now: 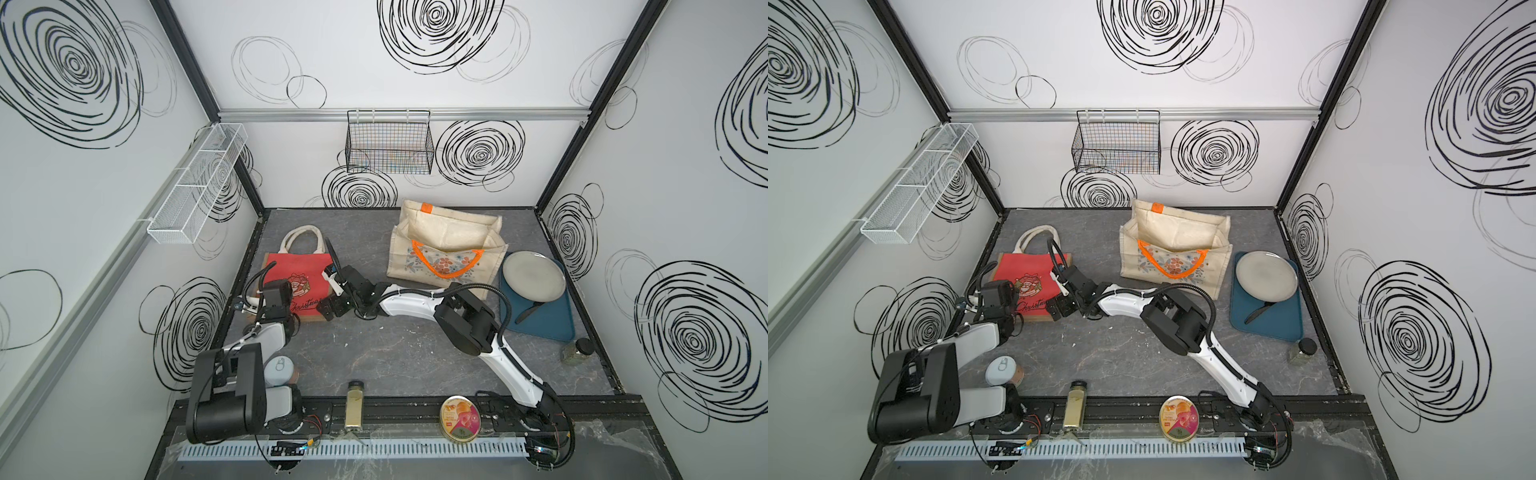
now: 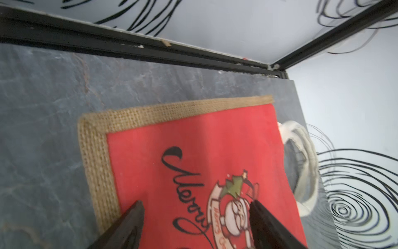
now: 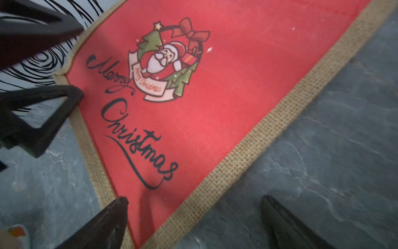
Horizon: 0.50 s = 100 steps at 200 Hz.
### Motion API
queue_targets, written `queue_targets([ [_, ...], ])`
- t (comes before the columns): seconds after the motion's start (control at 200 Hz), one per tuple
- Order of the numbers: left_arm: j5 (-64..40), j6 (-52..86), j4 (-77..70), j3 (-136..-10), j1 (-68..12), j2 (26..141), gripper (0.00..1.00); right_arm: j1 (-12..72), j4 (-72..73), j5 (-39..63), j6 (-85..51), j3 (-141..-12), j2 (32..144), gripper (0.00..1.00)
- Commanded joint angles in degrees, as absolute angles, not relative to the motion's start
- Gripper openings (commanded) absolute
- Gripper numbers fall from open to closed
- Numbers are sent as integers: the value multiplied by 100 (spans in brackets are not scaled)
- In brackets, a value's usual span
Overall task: Put away the canvas bag
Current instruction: Move the canvas bag to the center of the board.
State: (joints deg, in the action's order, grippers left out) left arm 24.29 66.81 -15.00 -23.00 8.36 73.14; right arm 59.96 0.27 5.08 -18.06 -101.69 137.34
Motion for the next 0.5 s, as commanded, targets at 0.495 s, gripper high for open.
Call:
queue_targets([
  [0.495,2732,5850,-601,-2759,356,5013,99,5968,219,-277,-1036,-8909,11408,100],
])
